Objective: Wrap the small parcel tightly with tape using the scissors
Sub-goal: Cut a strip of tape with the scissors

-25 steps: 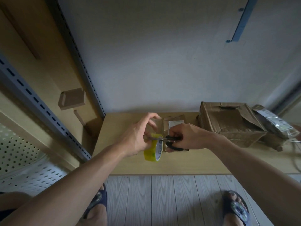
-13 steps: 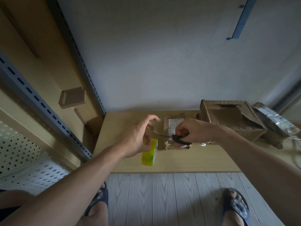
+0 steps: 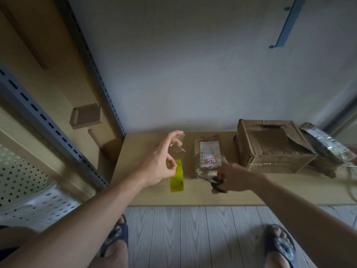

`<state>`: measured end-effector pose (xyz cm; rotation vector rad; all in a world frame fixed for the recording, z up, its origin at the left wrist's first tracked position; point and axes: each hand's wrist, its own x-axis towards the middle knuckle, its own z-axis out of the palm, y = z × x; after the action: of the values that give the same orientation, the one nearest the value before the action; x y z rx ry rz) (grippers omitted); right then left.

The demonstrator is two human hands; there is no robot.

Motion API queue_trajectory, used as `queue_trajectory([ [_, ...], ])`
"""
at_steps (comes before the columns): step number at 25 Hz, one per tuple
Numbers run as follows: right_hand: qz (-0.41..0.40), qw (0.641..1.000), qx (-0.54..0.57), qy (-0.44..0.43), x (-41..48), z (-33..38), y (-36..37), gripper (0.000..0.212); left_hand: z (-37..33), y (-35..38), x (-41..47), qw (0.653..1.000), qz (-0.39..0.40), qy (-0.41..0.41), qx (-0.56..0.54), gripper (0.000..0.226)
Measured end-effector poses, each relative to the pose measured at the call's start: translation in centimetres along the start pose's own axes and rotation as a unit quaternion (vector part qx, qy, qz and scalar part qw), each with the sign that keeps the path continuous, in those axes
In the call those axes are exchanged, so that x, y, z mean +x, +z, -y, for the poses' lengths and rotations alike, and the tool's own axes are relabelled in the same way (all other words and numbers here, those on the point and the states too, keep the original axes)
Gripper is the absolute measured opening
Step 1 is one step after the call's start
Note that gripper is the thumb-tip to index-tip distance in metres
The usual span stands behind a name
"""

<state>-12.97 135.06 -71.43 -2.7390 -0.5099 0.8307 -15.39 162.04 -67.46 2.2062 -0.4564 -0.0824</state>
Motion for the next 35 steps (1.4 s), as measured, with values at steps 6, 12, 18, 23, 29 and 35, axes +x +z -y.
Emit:
queue_trajectory([
  [6,-0.125,0.986,-0.067,0.088,1.4,-2.8,6.5,0.039,0.5,0.4,-0.3,0.999,-0.017,-0.011,-0.044,0.101],
  [12,-0.122,0.974,-0.115,0.152,2.0,-3.3,6.9,0.025,0.6,1.0,-0.3,0.998,-0.019,-0.015,-0.058,0.101],
  [18,-0.113,0.987,-0.041,0.11,1.7,-3.6,5.9,0.026,0.6,1.6,-0.4,0.998,-0.023,-0.011,-0.052,0.098],
  [23,-0.153,0.983,-0.034,0.097,0.5,-3.0,5.8,0.017,0.6,2.2,-0.7,0.999,-0.024,-0.017,-0.043,0.097],
  [29,-0.111,0.971,-0.196,0.08,0.6,-0.1,6.0,0.02,0.7,2.9,-0.8,0.998,-0.026,-0.013,-0.053,0.094],
  [35,-0.173,0.979,-0.107,0.028,0.3,0.3,6.6,0.015,0.5,3.4,-0.9,0.998,-0.029,-0.013,-0.054,0.094],
])
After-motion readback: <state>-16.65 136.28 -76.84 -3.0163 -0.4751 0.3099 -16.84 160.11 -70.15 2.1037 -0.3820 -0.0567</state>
